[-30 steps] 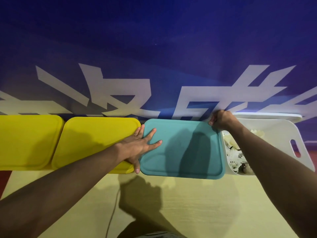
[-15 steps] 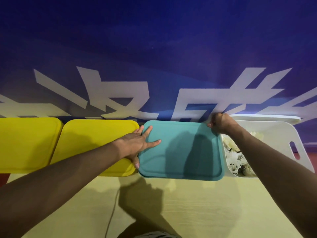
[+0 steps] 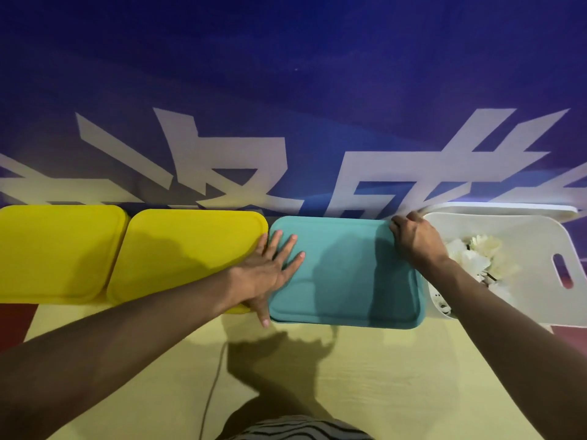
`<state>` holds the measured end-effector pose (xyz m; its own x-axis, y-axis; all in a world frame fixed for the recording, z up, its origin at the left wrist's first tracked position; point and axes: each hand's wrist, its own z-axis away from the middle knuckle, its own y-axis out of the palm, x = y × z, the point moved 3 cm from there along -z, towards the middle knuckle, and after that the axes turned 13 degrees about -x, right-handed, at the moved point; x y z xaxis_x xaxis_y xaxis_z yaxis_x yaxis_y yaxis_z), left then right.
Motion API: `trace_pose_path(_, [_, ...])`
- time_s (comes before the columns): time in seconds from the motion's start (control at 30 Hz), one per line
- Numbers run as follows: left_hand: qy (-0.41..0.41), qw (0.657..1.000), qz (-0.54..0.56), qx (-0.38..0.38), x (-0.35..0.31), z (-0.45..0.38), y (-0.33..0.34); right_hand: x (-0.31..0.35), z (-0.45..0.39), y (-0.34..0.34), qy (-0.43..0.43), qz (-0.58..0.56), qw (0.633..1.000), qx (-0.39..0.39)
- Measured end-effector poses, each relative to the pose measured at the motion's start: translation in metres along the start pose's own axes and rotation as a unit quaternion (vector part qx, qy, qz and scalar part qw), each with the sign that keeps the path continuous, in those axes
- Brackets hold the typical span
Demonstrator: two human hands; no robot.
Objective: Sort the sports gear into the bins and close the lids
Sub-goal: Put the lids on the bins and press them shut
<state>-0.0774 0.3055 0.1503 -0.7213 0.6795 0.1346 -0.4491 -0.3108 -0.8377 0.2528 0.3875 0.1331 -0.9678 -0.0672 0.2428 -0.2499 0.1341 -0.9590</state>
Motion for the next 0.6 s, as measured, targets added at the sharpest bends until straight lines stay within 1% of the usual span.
trace_pose_path(0.07, [0.027, 0.999, -0.004, -0.040, -0.007, 0.004, 0.008, 0.002, 0.001, 0.002, 0.006, -0.006, 1.000, 0.000])
trace_pose_path(0.17, [0.102, 0.991, 0.003, -0.091, -0.007, 0.014, 0.016, 0.006, 0.002, 0.005, 0.016, -0.017, 1.000, -0.006])
trace_pose_path(0.27, [0.157, 0.979, -0.040, -0.127, -0.013, 0.027, 0.024, 0.006, 0.003, 0.006, 0.022, -0.016, 1.000, -0.011])
trace_pose_path(0.43, [0.205, 0.964, -0.063, -0.157, -0.013, 0.034, 0.029, 0.009, 0.007, 0.008, 0.023, -0.022, 0.999, -0.022])
trace_pose_path(0.57, [0.214, 0.958, -0.091, -0.166, -0.014, 0.038, 0.033, 0.017, 0.012, 0.016, 0.052, 0.002, 0.999, 0.015])
trace_pose_path(0.6, [0.211, 0.957, -0.096, -0.174, -0.015, 0.039, 0.034, 0.019, 0.014, 0.017, 0.056, 0.001, 0.998, 0.012])
